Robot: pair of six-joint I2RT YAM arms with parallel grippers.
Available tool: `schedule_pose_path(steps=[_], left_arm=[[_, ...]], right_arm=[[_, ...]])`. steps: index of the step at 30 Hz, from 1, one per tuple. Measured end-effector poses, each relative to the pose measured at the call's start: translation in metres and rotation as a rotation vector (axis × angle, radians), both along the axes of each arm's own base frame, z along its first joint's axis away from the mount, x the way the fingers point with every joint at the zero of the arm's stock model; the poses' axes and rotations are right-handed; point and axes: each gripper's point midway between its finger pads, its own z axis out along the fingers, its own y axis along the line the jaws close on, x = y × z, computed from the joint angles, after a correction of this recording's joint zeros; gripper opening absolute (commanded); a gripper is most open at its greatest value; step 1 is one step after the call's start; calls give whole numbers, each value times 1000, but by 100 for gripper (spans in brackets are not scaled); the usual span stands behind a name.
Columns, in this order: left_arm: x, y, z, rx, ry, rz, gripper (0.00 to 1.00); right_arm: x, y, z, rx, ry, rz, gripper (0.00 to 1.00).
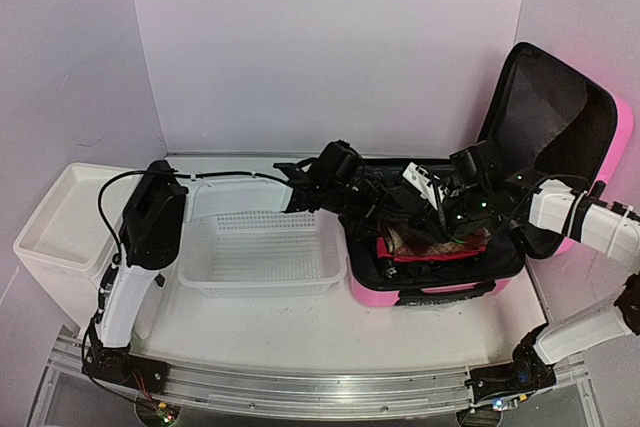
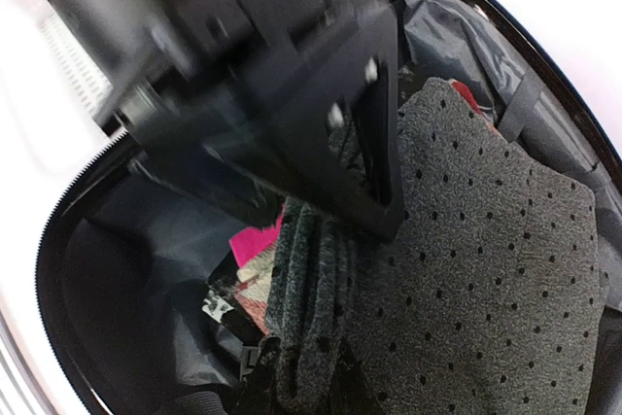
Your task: Open, take out, and arrange the luggage
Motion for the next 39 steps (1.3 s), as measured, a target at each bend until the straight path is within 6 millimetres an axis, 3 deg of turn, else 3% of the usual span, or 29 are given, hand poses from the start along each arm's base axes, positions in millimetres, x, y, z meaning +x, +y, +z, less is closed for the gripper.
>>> schedule_pose_path(steps=[5, 11, 13, 19, 24, 27, 29, 30, 31, 35, 39], left_arm=[[0, -1, 31, -44, -27, -6, 74], [-1, -16, 33, -79, 11, -27, 70], [1, -22, 27, -82, 25, -29, 64], [5, -28, -1, -52, 49, -21, 32], [12, -31, 9, -63, -28, -28, 4], [13, -32, 18, -73, -98, -61, 0], [10, -32, 25, -67, -172, -93, 0], [10, -27, 25, -49, -204, -98, 0], [9, -21, 24, -29, -235, -108, 0], [0, 14, 24, 65, -333, -174, 0], [-22, 59, 44, 151, -444, -278, 0]], right_arm=[[0, 0, 0, 0, -1, 0, 0], [0, 0, 0, 2, 1, 2, 0], [0, 0, 0, 2, 1, 2, 0], [-1, 1, 1, 9, 7, -1, 0], [-5, 0, 2, 13, 17, -3, 1], [-7, -2, 8, 28, 9, -18, 36], [-11, -4, 14, 54, 12, -45, 74], [-14, -7, 20, 66, 3, -66, 89], [-16, -12, 28, 80, -10, -96, 96], [-21, -41, 64, 131, -89, -266, 98], [-27, -69, 86, 144, -124, -408, 98]])
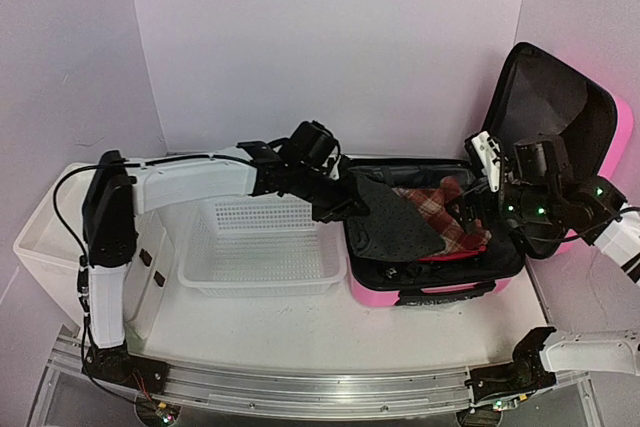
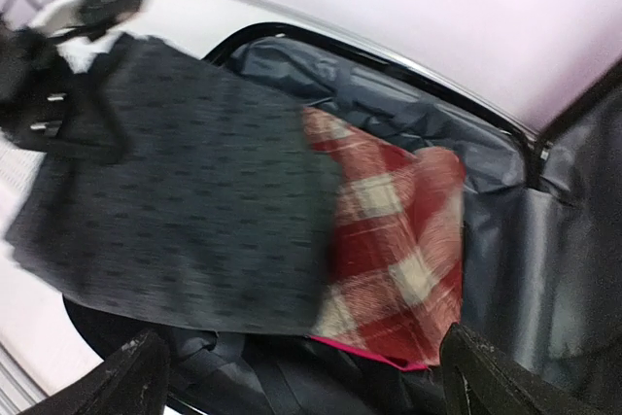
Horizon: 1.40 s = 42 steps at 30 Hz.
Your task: Open, take out, and arrange the luggage
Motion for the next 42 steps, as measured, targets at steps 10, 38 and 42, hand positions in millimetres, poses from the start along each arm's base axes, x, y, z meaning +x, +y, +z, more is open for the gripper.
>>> schedule_pose_path(steps=[10, 38, 42], left_arm=[[-15, 134, -4, 128, -68, -93, 0], [14, 238, -119, 490, -9, -130, 0], [18, 244, -125, 531, -17, -117, 5]], right_arm=[[-13, -14, 13, 43, 43, -81, 98], [-17, -7, 4, 61, 135, -72, 98], [-18, -7, 2, 56, 141, -72, 98]])
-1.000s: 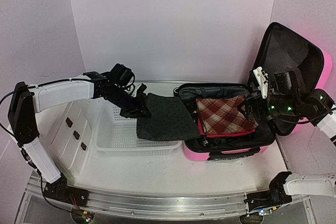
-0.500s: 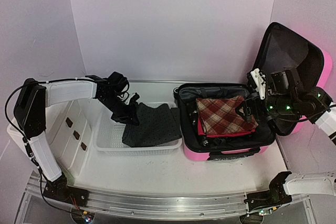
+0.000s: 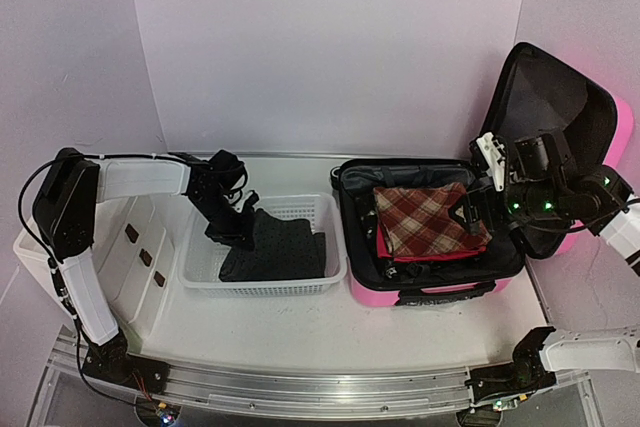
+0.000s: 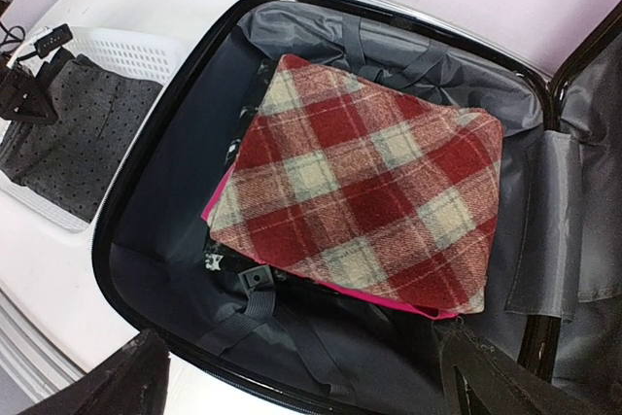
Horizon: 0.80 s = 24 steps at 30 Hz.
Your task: Open, take out, and arrange the luggage
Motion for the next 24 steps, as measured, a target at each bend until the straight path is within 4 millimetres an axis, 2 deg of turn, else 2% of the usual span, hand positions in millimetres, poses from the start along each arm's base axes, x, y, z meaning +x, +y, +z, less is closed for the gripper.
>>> schedule_pose_path(steps=[2, 7, 10, 12, 14, 17, 19, 21, 24], left_arm=[[0, 3, -3, 16, -4, 4, 13], [-1, 16, -10, 80, -17, 13, 45], [-2, 31, -2, 152, -53, 27, 54], [0, 41, 16, 191, -113, 45, 59], [-1, 46, 44, 180, -187, 57, 62], [-8, 42, 91, 92, -285, 62, 64], [-17, 36, 122, -1, -330, 58, 65], [-26, 26, 147, -99, -356, 46, 64], [-39, 8, 172, -264, -364, 25, 64]], right_arm=[[0, 0, -2, -5, 8, 0, 98], [6, 5, -17, -53, 71, 10, 98], [15, 15, -39, -125, 143, 37, 98], [19, 26, -60, -216, 189, 86, 98], [19, 41, -79, -330, 210, 165, 98], [16, 70, -111, -524, 221, 334, 96], [13, 82, -132, -625, 229, 435, 92], [14, 84, -143, -682, 223, 495, 85], [20, 88, -141, -704, 180, 552, 74]])
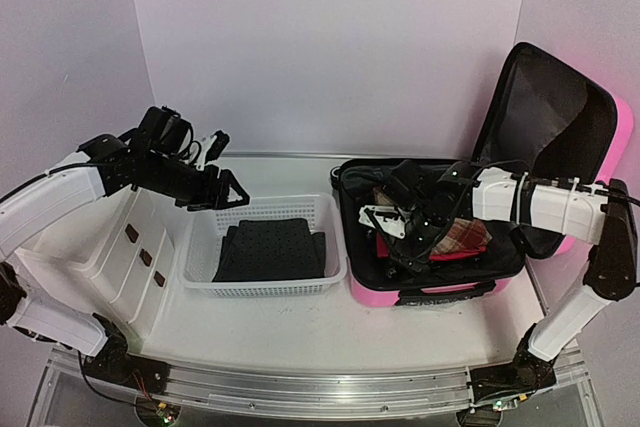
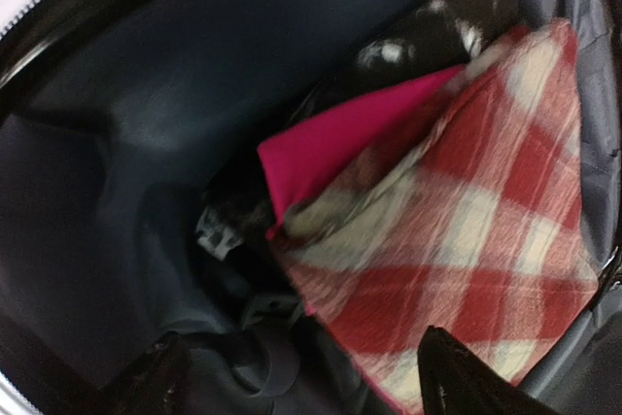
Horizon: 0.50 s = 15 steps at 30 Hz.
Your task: Open, take out, and arrange the luggage
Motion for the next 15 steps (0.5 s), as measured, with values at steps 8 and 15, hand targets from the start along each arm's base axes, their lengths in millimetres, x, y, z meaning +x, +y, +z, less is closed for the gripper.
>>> schedule_pose_path(steps=[8, 15], left_arm=[[-33, -28, 6, -185, 86, -106, 61], [-45, -36, 27, -258, 65, -155, 62]], right_arm=[[20, 9, -1, 16, -51, 63, 78], [38, 7, -15, 24, -51, 30, 78]])
